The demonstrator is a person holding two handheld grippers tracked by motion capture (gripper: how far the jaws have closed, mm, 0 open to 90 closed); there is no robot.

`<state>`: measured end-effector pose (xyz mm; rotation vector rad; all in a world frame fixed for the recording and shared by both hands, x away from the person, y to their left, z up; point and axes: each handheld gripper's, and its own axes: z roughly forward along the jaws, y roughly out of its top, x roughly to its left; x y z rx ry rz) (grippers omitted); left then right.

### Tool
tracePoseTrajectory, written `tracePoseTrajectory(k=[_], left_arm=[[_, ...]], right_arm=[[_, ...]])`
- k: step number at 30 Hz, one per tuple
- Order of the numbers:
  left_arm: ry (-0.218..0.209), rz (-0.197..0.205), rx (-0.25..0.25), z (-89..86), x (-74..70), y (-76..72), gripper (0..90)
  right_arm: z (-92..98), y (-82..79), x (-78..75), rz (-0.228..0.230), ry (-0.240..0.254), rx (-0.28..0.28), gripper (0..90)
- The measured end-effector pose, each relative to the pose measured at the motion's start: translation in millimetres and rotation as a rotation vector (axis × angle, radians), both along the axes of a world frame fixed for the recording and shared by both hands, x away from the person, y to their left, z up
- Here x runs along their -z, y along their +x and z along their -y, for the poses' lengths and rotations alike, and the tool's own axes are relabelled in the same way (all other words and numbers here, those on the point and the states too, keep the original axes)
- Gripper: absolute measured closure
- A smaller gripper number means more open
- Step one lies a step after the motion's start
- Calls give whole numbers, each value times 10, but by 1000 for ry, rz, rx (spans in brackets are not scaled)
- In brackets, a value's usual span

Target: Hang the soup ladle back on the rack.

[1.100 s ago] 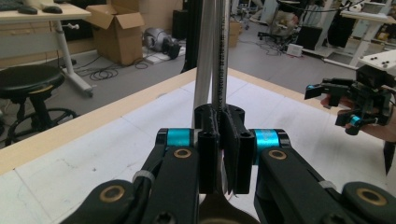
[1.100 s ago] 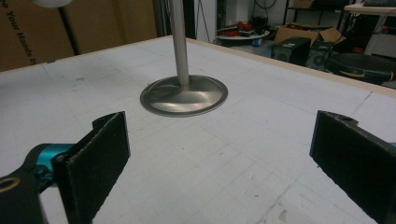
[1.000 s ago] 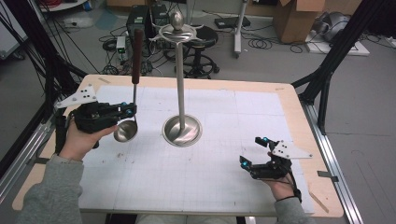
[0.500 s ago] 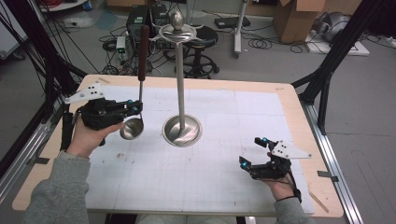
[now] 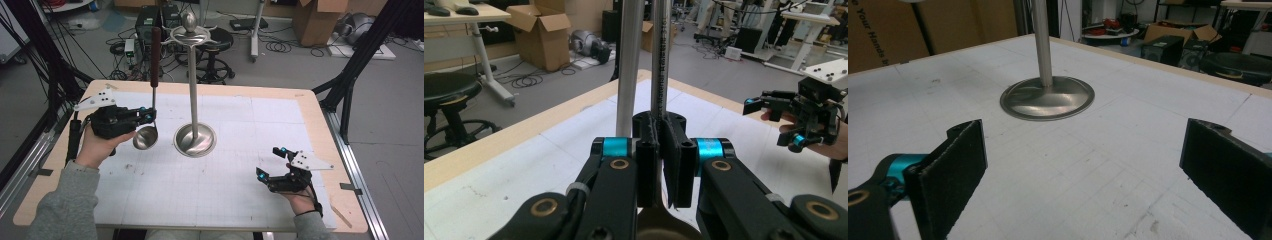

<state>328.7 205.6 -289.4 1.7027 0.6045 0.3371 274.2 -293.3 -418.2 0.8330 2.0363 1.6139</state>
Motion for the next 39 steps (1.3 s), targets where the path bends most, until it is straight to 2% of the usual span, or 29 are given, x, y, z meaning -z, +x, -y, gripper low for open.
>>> tracePoseTrajectory(k=[7, 14, 23, 31, 39], left_arm=[[19, -6, 2, -4, 6, 1, 844], [12, -29, 15, 33, 29, 31, 844], [26, -41, 21, 99, 54, 68, 844], [50, -49, 10, 168, 68, 123, 844], [83, -83, 8, 312, 50, 197, 845]], right_arm=[[0, 3, 2, 4, -6, -1, 38], [-1, 3, 3, 2, -5, -3, 38], [-3, 4, 3, 4, -8, -4, 38], [-4, 5, 4, 6, -8, -5, 38], [-3, 4, 3, 4, -5, -6, 38]])
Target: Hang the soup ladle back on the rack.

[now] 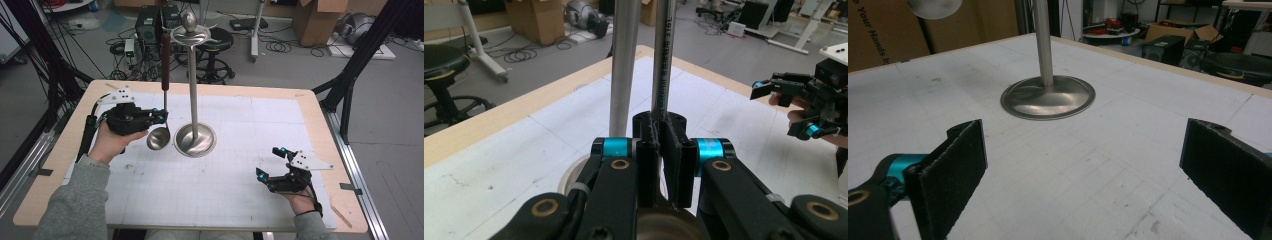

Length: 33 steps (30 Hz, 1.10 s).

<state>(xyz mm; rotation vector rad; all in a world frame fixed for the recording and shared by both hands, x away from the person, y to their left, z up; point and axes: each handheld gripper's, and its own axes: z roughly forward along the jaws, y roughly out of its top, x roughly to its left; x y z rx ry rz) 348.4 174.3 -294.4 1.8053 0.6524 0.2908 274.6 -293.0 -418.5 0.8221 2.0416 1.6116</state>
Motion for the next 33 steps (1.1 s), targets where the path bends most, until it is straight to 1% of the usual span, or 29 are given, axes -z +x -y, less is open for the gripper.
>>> tracePoseTrajectory(k=[1, 5, 7, 9, 10, 11, 12, 16, 18, 21, 22, 23, 24, 25, 26, 27, 28, 29, 31, 33], left_arm=[[7, -2, 2, 17, -3, 12, 845], [9, -5, 0, 71, 1, 52, 843], [7, 1, 0, 81, 14, 70, 842], [11, 17, -19, 86, 26, 79, 830], [2, 24, -25, 78, 25, 81, 796], [-9, 34, -25, 64, 20, 81, 733], [-17, 42, -28, 51, 11, 74, 706], [-25, 56, -55, -14, 9, 32, 556], [-22, 62, -57, -48, 35, 18, 485], [-38, 71, -50, -114, 113, -7, 386], [-46, 68, -47, -134, 139, -16, 348], [-50, 68, -45, -150, 168, -23, 315], [-41, 69, -44, -164, 197, -36, 288], [-33, 75, -46, -173, 222, -53, 282], [-14, 90, -43, -187, 271, -82, 281], [1, 93, -37, -192, 309, -102, 270], [17, 97, -35, -196, 345, -124, 246], [29, 109, -41, -196, 383, -149, 213], [46, 122, -28, -208, 444, -206, 175], [51, 121, -17, -219, 490, -258, 129]], right_arm=[[1, 0, -1, -1, -1, -1, 38], [-1, 1, 0, 0, -3, -1, 38], [-2, 0, 0, 1, -1, -2, 38], [0, 2, 1, 0, -3, -1, 38], [-1, 2, 1, 0, -3, -1, 38], [-1, 3, 2, 1, -4, -2, 38], [-5, 1, 3, 1, -2, -2, 38], [-7, 4, 8, -4, -2, -5, 38], [-9, 5, 8, -3, -2, -5, 38], [-10, 7, 14, -4, -4, -5, 38], [-9, 3, 14, -16, -3, -6, 38], [-11, 6, 17, -15, -4, -3, 38], [-13, 13, 20, -9, -4, -5, 38], [-14, 12, 19, -11, -6, -7, 38], [-18, 10, 20, -15, -5, -8, 38], [-20, 10, 20, -12, -13, -11, 38], [-25, 10, 22, -8, -13, -11, 38], [-27, 5, 22, -11, -13, -12, 38], [-28, 3, 24, -18, -12, -13, 38], [-26, 11, 27, -17, -11, -14, 38]])
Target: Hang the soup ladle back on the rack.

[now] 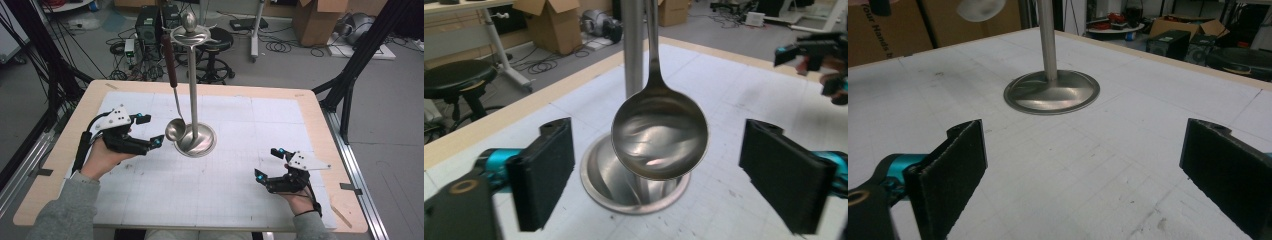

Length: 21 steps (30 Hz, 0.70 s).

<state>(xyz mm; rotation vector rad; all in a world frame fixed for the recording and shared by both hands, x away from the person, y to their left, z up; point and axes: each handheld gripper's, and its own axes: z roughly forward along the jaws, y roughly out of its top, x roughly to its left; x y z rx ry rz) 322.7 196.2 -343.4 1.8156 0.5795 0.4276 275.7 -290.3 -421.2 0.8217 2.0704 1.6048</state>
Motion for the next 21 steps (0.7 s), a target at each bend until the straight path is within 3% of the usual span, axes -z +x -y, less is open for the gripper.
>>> tracePoseTrajectory(k=[2, 4, 7, 13, 14, 17, 21], left_arm=[[-19, 8, 20, -17, 52, -41, 75], [5, -4, 11, -38, 54, -65, 29], [-50, -25, 11, -102, 50, -131, 17], [-19, -14, -7, -240, 138, -239, 17], [-28, -10, -15, -268, 154, -245, 17], [-112, -35, -32, -366, 211, -233, 17], [-104, -40, -79, -436, 295, -223, 17]], right_arm=[[1, 5, 1, 0, -4, 1, 38], [-3, 7, -2, -2, -4, 4, 38], [-17, -4, -9, 3, -6, 1, 39], [-61, -31, -29, 12, -22, -20, 38], [-61, -33, -30, 12, -21, -20, 38], [-53, -27, -25, 13, -20, -13, 38], [-54, -33, -29, 15, -20, -14, 38]])
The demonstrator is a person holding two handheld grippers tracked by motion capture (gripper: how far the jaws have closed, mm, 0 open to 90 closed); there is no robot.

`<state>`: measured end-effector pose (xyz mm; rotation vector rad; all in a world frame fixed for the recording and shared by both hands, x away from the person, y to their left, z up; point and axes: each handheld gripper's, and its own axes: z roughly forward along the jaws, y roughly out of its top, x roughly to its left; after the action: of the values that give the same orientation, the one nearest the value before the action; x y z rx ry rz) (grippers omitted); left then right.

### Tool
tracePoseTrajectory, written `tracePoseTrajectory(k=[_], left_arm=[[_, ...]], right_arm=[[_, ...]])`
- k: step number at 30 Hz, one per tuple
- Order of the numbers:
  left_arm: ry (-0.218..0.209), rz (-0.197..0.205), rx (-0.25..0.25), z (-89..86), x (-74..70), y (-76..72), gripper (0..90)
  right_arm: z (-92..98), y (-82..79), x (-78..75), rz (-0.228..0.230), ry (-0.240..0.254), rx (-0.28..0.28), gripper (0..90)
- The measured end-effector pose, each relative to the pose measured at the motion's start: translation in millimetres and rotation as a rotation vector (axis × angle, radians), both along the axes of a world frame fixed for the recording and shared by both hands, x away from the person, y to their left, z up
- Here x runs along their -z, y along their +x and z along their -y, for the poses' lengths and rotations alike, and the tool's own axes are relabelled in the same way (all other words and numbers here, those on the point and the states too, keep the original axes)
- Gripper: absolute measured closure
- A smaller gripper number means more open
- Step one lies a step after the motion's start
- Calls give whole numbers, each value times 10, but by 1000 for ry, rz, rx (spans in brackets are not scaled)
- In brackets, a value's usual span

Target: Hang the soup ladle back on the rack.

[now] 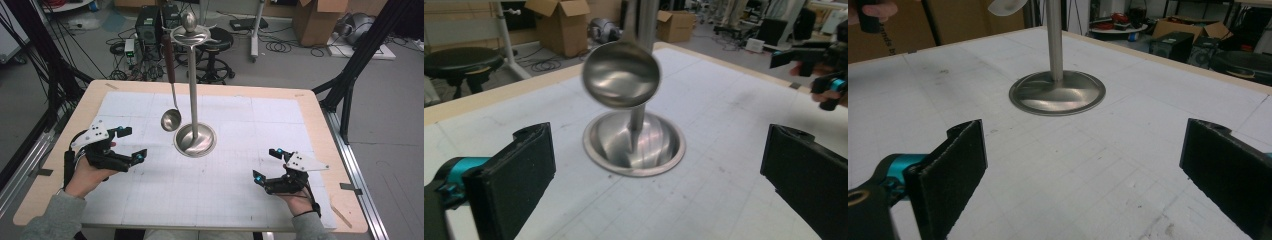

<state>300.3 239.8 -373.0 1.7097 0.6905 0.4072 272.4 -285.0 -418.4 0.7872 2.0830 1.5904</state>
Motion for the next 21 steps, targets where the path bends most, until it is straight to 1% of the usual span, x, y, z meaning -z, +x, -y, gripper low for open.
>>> tracePoseTrajectory(k=[4, 6, 8, 9, 10, 12, 14, 16, 18, 19, 20, 21], left_arm=[[7, -2, -22, -63, 78, -11, 17], [10, -10, -29, -97, 93, -16, 17], [1, -3, -43, -120, 118, -25, 17], [6, -2, -51, -129, 141, -27, 17], [9, -9, -49, -143, 167, -21, 17], [24, -23, -65, -182, 216, -8, 17], [11, -37, -84, -236, 249, 2, 17], [5, -42, -102, -284, 265, -1, 17], [-28, -48, -110, -314, 288, -17, 17], [-34, -47, -115, -321, 306, -31, 17], [-26, -47, -120, -322, 325, -45, 17], [-15, -47, -119, -327, 344, -52, 17]], right_arm=[[0, -6, -3, 2, 1, 0, 38], [5, -7, -5, 2, 2, 4, 38], [12, -6, -5, 1, 4, 5, 38], [14, -4, -6, 3, 5, 8, 38], [17, -5, -7, 1, 6, 12, 38], [20, -10, -10, 2, 8, 11, 38], [33, -15, -18, 11, 13, 19, 38], [52, -20, -24, 17, 28, 28, 38], [73, -18, -33, 28, 39, 41, 38], [83, -20, -36, 26, 43, 44, 38], [90, -18, -38, 29, 49, 47, 38], [98, -25, -42, 23, 51, 52, 38]])
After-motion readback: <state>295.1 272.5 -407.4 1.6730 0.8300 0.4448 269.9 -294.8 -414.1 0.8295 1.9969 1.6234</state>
